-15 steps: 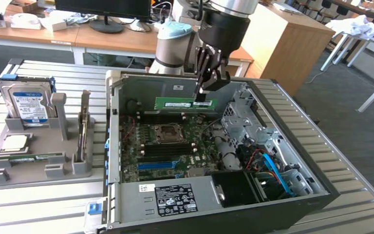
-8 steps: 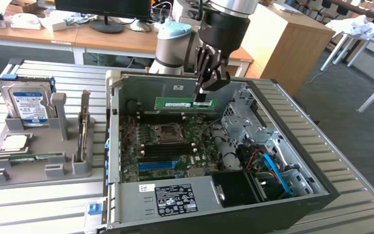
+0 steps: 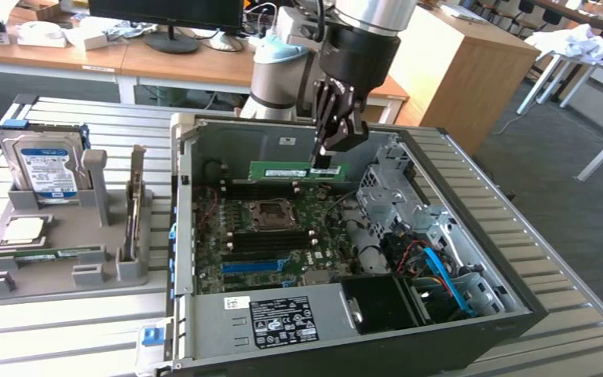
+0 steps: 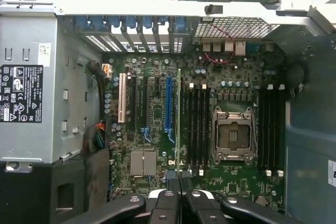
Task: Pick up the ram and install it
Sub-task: 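Pick up the ram and move it above insertion slot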
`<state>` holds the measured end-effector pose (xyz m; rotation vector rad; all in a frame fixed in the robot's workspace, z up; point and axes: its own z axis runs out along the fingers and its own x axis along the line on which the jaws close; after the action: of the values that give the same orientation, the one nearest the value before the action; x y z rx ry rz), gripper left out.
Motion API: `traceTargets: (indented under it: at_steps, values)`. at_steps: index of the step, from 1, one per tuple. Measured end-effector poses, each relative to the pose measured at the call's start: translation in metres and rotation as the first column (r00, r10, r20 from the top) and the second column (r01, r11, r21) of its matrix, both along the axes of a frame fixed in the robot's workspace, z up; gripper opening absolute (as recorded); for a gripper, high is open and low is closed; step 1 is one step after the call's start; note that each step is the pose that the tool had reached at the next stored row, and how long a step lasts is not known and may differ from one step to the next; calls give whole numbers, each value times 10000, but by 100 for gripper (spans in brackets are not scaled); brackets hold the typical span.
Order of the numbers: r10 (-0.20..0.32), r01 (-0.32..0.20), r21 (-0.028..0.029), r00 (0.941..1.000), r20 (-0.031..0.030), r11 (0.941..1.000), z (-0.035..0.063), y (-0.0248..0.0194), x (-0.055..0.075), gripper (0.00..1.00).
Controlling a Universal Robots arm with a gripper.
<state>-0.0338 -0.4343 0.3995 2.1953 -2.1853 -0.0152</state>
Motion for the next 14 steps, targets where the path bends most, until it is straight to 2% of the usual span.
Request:
traceTargets:
  at_steps: [14]
  values:
    - [0, 0, 2, 10000, 5, 10000, -153, 0, 0, 11]
